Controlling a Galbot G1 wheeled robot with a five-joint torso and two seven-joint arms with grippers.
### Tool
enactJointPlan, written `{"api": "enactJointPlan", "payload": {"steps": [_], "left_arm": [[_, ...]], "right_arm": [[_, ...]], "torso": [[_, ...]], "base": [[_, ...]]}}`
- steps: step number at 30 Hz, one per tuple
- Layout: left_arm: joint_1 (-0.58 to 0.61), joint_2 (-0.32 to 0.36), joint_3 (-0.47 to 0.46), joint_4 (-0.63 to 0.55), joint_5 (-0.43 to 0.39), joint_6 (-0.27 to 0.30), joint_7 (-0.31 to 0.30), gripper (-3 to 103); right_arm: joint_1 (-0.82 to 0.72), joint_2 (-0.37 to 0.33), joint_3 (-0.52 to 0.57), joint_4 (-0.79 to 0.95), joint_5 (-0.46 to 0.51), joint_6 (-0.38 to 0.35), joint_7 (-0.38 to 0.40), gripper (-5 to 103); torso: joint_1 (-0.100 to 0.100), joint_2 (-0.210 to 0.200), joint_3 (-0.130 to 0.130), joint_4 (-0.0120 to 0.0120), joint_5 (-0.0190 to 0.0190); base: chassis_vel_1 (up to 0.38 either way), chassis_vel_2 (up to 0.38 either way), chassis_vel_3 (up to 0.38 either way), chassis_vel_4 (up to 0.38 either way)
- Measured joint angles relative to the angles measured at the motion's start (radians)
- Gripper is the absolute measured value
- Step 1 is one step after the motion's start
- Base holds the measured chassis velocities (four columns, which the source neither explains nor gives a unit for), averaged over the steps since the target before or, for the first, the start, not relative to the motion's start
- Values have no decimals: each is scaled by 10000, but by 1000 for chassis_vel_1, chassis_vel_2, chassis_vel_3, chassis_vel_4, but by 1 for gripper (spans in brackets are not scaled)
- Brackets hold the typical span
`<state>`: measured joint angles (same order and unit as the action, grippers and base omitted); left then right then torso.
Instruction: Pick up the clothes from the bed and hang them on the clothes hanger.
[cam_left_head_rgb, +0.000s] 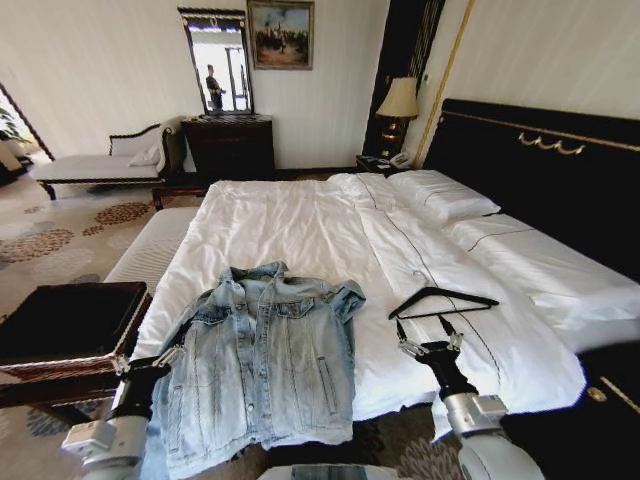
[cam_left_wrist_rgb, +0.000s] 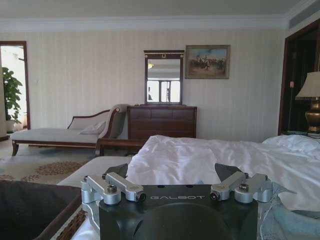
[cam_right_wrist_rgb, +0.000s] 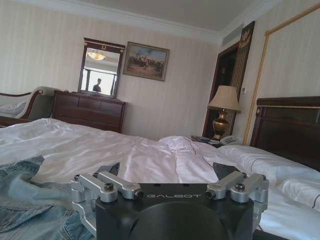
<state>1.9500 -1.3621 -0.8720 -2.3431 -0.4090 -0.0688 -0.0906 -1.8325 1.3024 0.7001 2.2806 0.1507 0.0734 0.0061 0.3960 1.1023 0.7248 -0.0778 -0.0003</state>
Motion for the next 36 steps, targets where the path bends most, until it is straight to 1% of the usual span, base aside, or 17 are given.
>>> {"api": "enactJointPlan", "payload": {"steps": [6,11,13,14,16,18,19,20,23,25,28,30,31,32,33,35,36], "left_arm": [[-25,35,-11,32,-32,57,-11,99],[-186,271,-11,269,-199,390,-113,99],[-542,657,-9,609,-582,878,-295,99],[-779,872,-11,806,-810,1168,-402,99],[-876,957,-12,882,-900,1279,-456,99],[-1590,1592,46,1379,-1414,1953,-859,99],[-1907,1830,115,1576,-1541,2118,-984,99],[-1907,1830,115,1576,-1541,2118,-984,99],[-3004,2504,574,2238,-2005,2564,-1422,99],[-3191,2578,662,2355,-2093,2633,-1510,99],[-4053,2823,1208,2858,-2748,3096,-2137,99],[-4182,2844,1316,2938,-2883,3179,-2253,99],[-4326,2858,1431,3017,-3045,3275,-2366,99],[-4607,2929,1745,3199,-3468,3444,-2449,99],[-4831,3036,2111,3363,-3721,3536,-2370,99],[-5139,3246,2691,3673,-3741,3528,-2025,98],[-5139,3246,2691,3673,-3741,3528,-2025,98]], "right_arm": [[-7,44,-57,-20,-50,57,15,100],[7,75,-152,-39,-102,90,61,100],[-3,72,-189,-67,-138,110,73,100],[-8,66,-203,-73,-165,118,74,100],[-11,64,-210,-74,-170,119,75,100],[-27,50,-237,-75,-175,120,77,100],[-32,43,-236,-71,-175,120,78,100],[-32,43,-236,-71,-175,120,78,100],[-50,-18,-212,-44,-130,99,90,100],[-45,-48,-212,-44,-112,88,93,100],[178,-369,-360,-83,88,-74,120,100],[246,-466,-415,-110,143,-115,125,100],[319,-559,-471,-140,193,-156,135,100],[385,-681,-535,-180,273,-201,150,100],[384,-715,-537,-199,318,-218,164,100],[375,-723,-508,-204,358,-229,175,100],[375,-723,-508,-204,358,-229,175,100]], "torso": [[-1,1,0,0,3],[2,-2,2,1,3],[12,-5,5,4,3],[13,-6,5,-3,2],[13,-6,5,-3,2],[5,-4,3,-2,0],[-1,-3,1,-2,1],[-1,-3,1,-2,1],[-7,2,-2,-1,-1],[-7,2,-1,-2,0],[2,-1,2,-2,2],[4,-3,3,-2,2],[5,-3,3,1,3],[5,-3,4,10,6],[4,-3,3,6,5],[2,-2,2,-4,2],[2,-2,2,-4,2]], "base": [[-79,74,71,-65],[-113,119,133,-108],[-90,116,78,-89],[-40,58,50,-67],[-40,58,50,-35],[0,0,0,0],[0,0,0,0],[0,0,0,0],[0,0,0,0],[0,0,0,0],[0,0,0,0],[0,0,0,0],[0,0,0,0],[0,0,0,0],[0,0,0,0],[0,0,0,0],[0,0,0,0]]}}
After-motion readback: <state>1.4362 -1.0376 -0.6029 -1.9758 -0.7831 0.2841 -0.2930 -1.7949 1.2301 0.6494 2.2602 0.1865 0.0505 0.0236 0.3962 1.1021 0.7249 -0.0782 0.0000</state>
